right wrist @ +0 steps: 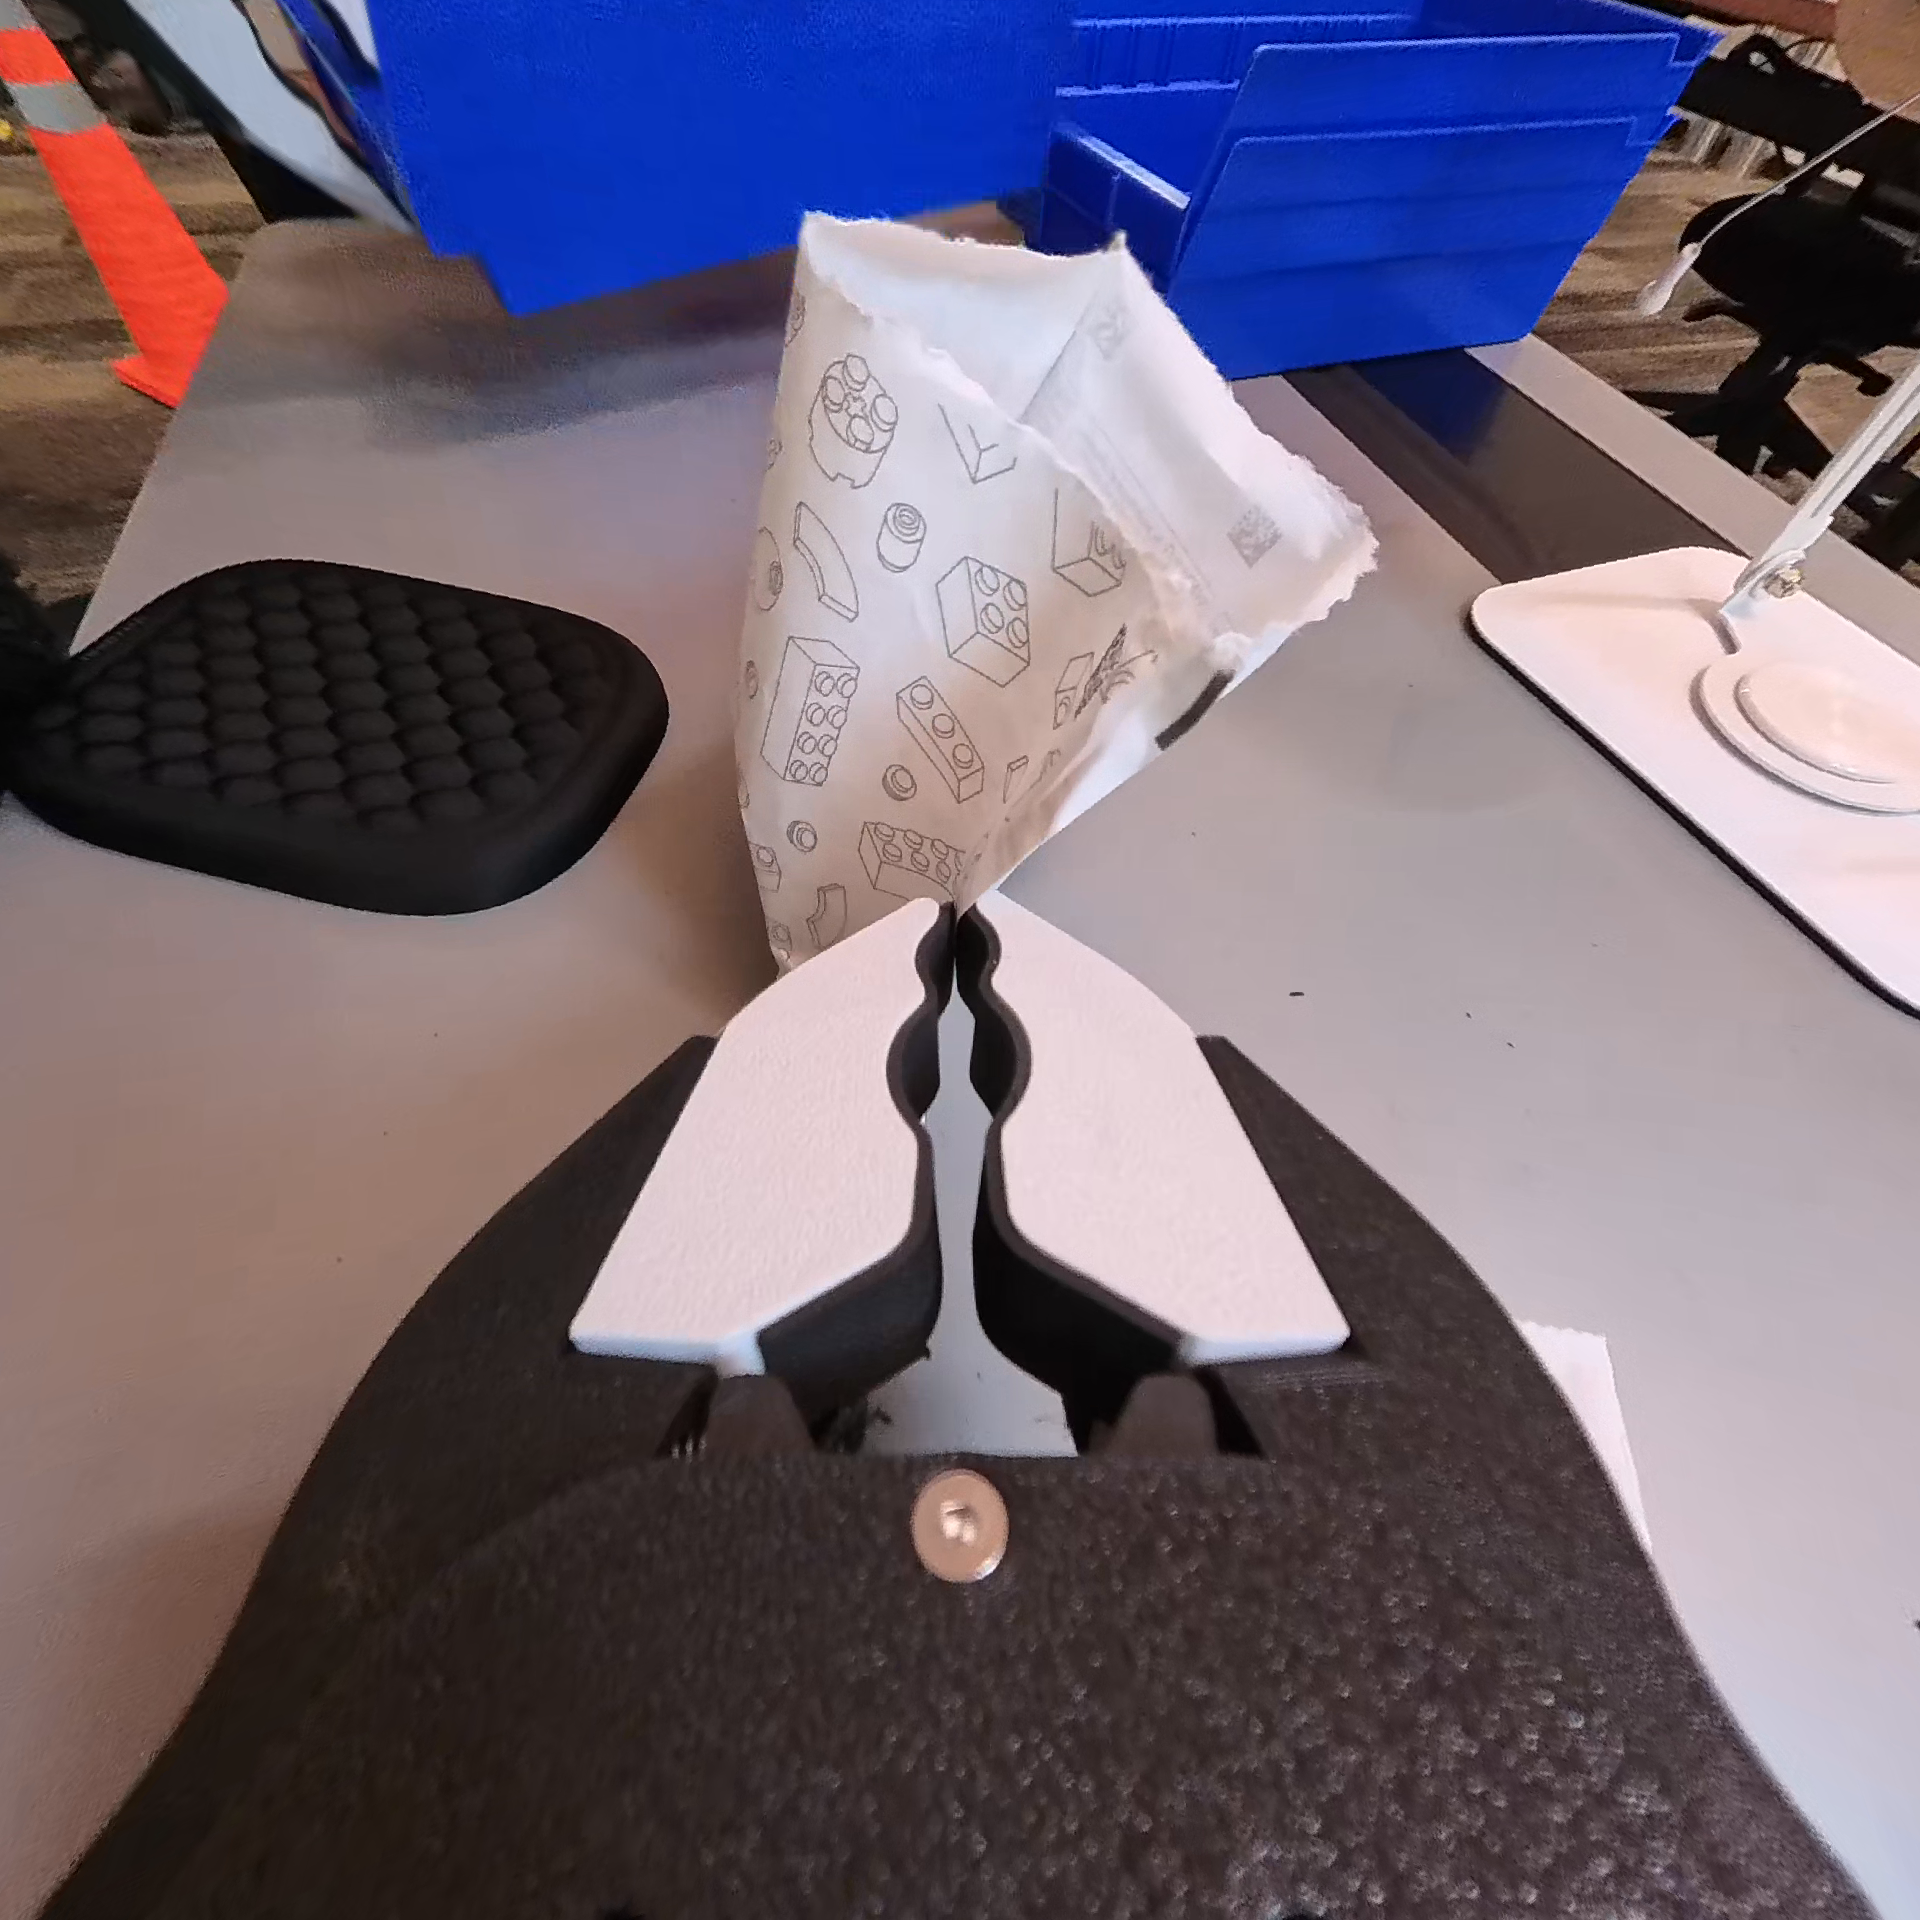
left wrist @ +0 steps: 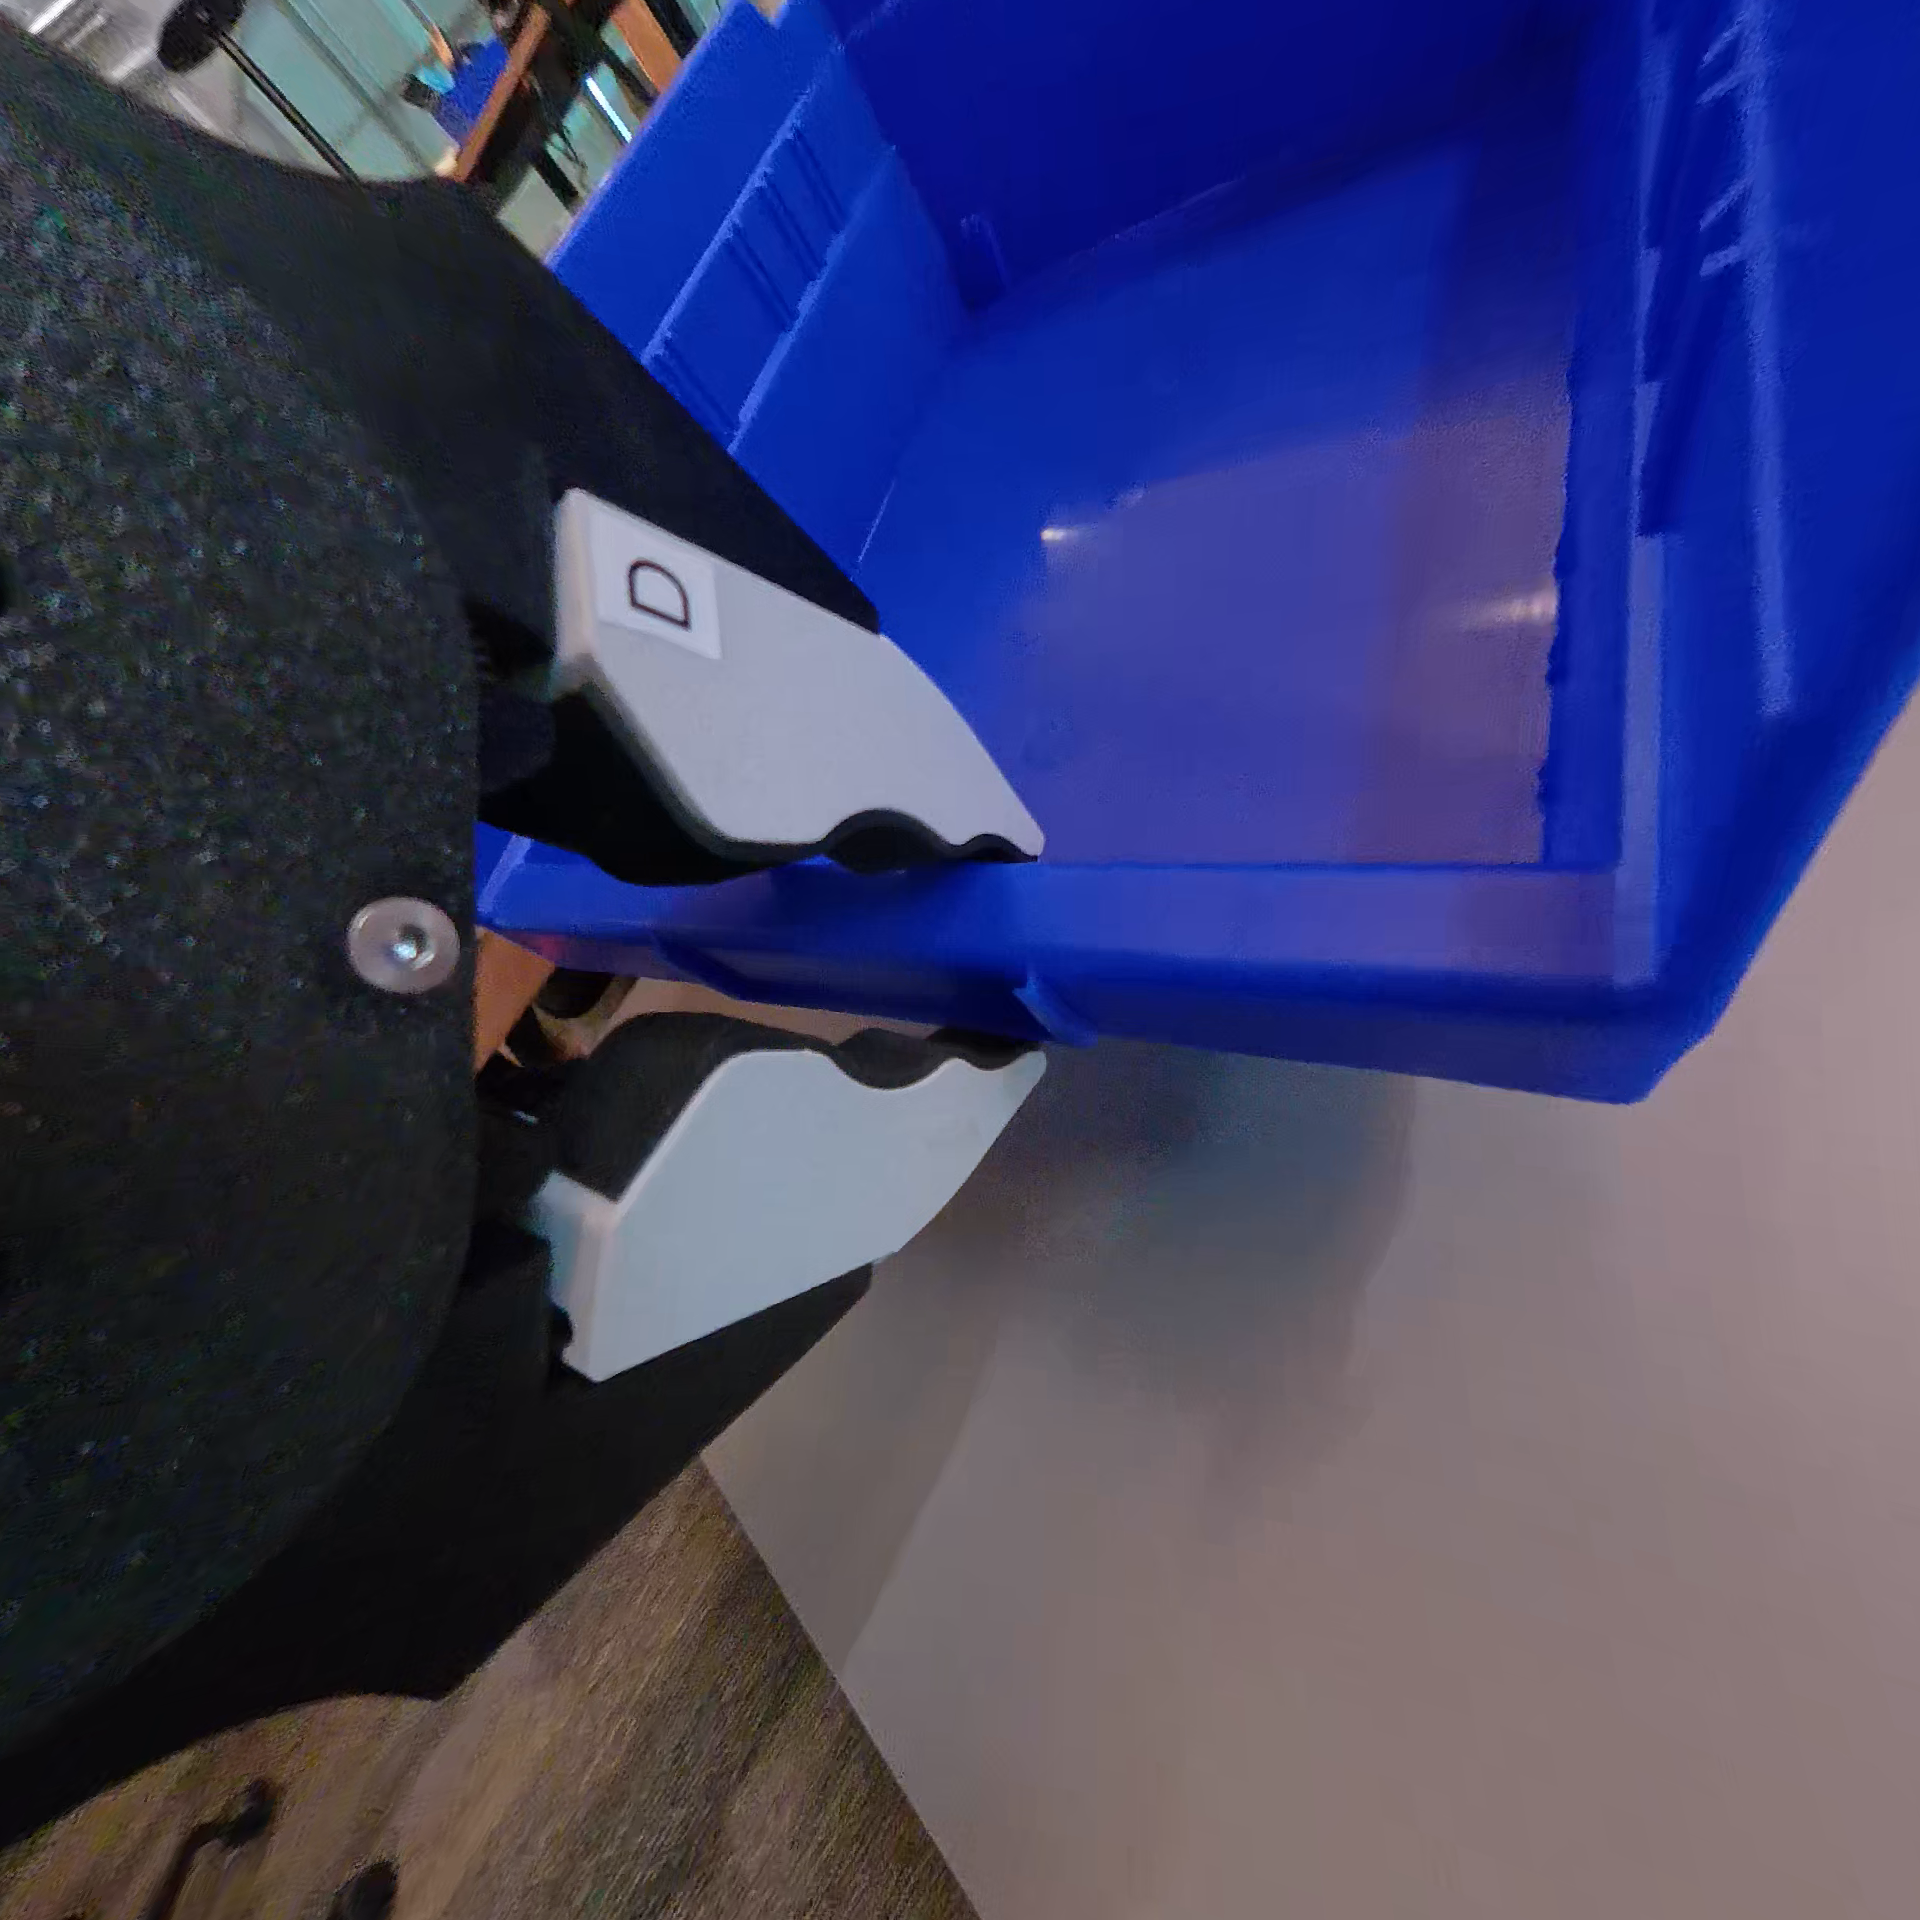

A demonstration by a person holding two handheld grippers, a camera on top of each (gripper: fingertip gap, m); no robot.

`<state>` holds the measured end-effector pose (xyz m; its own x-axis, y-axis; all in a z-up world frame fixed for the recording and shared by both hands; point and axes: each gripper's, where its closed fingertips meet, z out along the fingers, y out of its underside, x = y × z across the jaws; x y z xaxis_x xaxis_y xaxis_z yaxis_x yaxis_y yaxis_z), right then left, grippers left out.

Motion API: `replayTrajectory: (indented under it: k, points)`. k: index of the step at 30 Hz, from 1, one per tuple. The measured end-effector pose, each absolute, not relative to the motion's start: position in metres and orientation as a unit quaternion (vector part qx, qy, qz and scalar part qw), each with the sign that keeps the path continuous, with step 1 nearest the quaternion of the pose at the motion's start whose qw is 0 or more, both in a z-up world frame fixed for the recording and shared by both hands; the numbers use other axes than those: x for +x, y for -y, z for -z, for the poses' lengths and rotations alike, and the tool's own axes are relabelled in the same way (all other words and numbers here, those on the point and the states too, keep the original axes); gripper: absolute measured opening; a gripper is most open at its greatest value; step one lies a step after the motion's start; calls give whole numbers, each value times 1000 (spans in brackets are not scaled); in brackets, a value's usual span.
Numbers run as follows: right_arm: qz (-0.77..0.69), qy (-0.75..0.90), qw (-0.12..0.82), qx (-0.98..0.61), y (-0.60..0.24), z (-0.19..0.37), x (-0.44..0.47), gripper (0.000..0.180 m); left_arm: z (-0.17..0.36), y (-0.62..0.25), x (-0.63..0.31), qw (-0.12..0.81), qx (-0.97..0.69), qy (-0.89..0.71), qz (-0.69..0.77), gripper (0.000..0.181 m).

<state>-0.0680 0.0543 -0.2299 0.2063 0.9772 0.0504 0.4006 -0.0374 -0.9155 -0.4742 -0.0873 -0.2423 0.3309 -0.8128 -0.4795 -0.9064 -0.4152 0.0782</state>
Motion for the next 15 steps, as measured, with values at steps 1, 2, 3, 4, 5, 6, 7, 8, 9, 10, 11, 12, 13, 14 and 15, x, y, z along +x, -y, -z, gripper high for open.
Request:
replayTrajectory:
  k: [1, 2, 3, 4, 5, 6, 7, 8, 9, 10, 11, 12, 13, 14, 15]
  points:
    - [-330, 537, 438, -641, -54, 230, -68, 0, 231, 84, -473, 117, -806, -529, -236, 27]
    - [-331, 537, 438, -641, -54, 230, -68, 0, 220, 80, -472, 129, -803, -528, -243, 27]
    - [-332, 537, 437, -641, -54, 230, -68, 0, 208, 73, -472, 138, -798, -528, -255, 27]
    - [-333, 537, 436, -641, -55, 229, -69, 0, 198, 65, -473, 144, -793, -529, -266, 27]
    - [-333, 537, 436, -640, -55, 229, -69, 0, 188, 54, -474, 151, -786, -531, -277, 27]
    - [-334, 537, 437, -640, -54, 229, -69, 0, 179, 42, -476, 157, -780, -534, -286, 27]
    - [-333, 538, 437, -639, -54, 229, -69, 0, 171, 29, -478, 161, -774, -537, -294, 27]
    - [-332, 539, 438, -639, -53, 229, -69, 0, 165, 14, -480, 165, -768, -540, -301, 28]
    - [-331, 540, 438, -638, -53, 229, -69, 0, 161, -1, -482, 170, -764, -544, -302, 28]
    - [-331, 540, 438, -638, -52, 229, -69, 0, 157, -17, -483, 175, -762, -547, -301, 28]
    - [-332, 540, 439, -637, -52, 230, -69, 0, 154, -33, -485, 177, -762, -547, -299, 27]
    - [-332, 540, 439, -636, -52, 229, -69, 0, 152, -49, -487, 178, -763, -547, -297, 28]
    - [-333, 539, 440, -636, -52, 230, -69, 0, 150, -65, -488, 179, -763, -547, -294, 28]
    - [-334, 539, 441, -636, -52, 230, -69, 0, 149, -81, -489, 183, -763, -549, -290, 28]
    - [-335, 537, 441, -637, -52, 230, -68, 0, 148, -97, -489, 187, -761, -551, -285, 28]
